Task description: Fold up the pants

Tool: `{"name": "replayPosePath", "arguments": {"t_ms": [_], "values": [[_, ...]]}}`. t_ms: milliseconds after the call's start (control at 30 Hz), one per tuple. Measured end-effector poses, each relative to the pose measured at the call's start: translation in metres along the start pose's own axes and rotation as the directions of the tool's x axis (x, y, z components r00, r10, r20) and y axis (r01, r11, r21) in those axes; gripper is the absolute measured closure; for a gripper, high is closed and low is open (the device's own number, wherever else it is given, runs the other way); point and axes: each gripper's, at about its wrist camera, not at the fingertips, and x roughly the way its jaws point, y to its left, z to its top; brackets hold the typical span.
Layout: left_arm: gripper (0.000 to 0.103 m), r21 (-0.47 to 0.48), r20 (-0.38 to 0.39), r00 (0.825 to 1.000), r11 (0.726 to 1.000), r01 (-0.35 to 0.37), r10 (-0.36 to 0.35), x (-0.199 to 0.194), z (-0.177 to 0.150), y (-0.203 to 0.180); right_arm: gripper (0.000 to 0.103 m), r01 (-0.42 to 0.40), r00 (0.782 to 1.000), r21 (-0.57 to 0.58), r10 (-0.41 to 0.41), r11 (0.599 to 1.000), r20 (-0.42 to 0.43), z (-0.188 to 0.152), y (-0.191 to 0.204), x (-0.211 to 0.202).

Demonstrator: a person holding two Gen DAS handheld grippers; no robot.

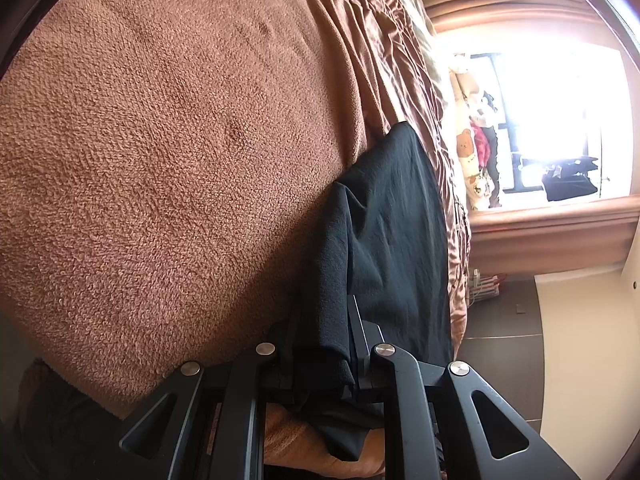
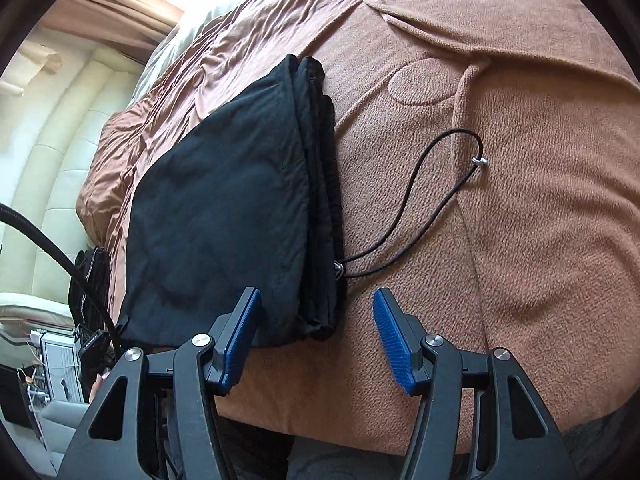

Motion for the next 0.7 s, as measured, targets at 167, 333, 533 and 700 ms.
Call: {"name": "replayPosePath", "arguments": {"t_ms": [167, 333, 533, 700], "values": [[0.085, -0.001, -0.005, 1.0, 1.0, 0.002, -0.002, -0.002, -0.002, 0.0, 0.09, -0.019, 0.999, 0.007, 0.019, 1.0, 0.042, -0.005, 0.001, -0.011], [0.083, -0.006, 0.0, 1.0, 1.0, -0.003, 0.003, -0.004, -0.006, 0.001, 0.093, 0.025, 0.996, -0.039, -0.021, 0.999, 0.09, -0.017, 0.016, -0.028], [0.08, -0.002, 0.014, 1.0, 1.0, -0.005, 0.005, -0.004, -0.008, 0.001, 0.094, 0.032, 0.992, -0.045, -0.026, 0.998, 0.124, -0.039, 0.03, -0.034], [0.084, 0.029, 0.023, 0.999, 0.999, -0.028, 0.028, -0.004, -0.003, -0.003, 0.094, 0.01, 0.993, -0.022, -0.007, 1.0, 0.116, -0.055, 0.023, -0.028]]}}
